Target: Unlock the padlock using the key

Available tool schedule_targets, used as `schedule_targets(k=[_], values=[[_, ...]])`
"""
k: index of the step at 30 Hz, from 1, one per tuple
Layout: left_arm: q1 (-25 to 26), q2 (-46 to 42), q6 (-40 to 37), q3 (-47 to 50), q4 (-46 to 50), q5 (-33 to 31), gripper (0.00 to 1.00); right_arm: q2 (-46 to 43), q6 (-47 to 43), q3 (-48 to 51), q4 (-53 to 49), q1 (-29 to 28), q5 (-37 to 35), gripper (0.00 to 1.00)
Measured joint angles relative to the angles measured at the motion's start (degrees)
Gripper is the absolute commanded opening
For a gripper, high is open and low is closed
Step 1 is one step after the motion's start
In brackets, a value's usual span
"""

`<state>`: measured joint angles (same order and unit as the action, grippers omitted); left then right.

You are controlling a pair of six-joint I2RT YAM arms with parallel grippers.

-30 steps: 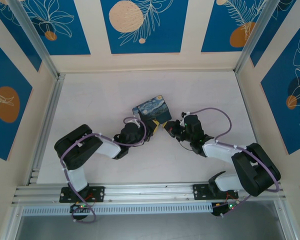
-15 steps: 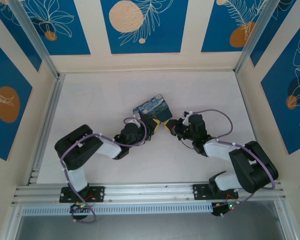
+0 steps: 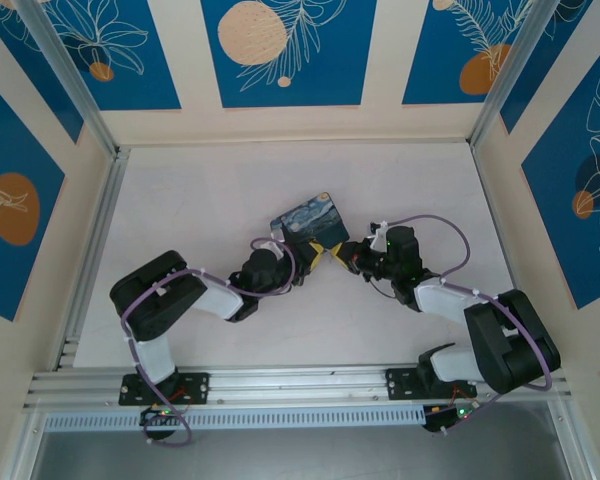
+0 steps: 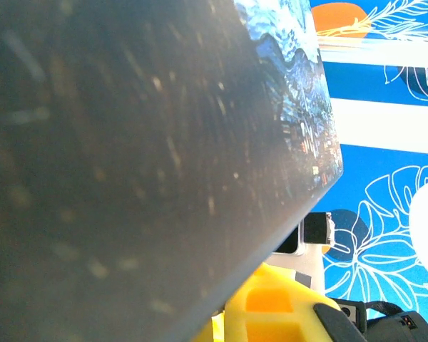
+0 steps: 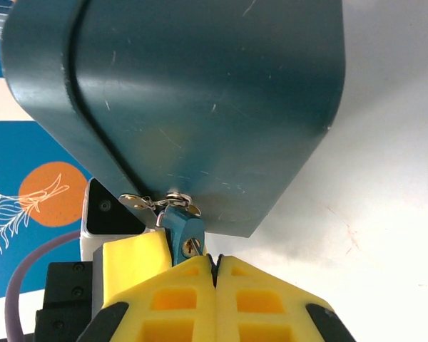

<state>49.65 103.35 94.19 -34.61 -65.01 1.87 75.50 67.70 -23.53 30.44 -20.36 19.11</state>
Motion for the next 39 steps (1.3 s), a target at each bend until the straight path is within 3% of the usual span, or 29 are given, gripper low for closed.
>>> schedule_targets(k=[18,30,39], values=[[0.0,-0.1,-0.3,0.4,0.0,1.5,0.00,-1.0,-0.1,1.0,0.1,0.1,0.7,0.00],[0.0,-3.8,-9.0,0.8,6.4,5.7,0.00,-1.8,-2.0,2.2,-1.6,2.2,6.5,0.00],[-0.3,-3.8,-10.8,0.8,7.4,8.3,0.00,-2.0,-1.8,3.7,-0.8,2.6,7.8,0.00]])
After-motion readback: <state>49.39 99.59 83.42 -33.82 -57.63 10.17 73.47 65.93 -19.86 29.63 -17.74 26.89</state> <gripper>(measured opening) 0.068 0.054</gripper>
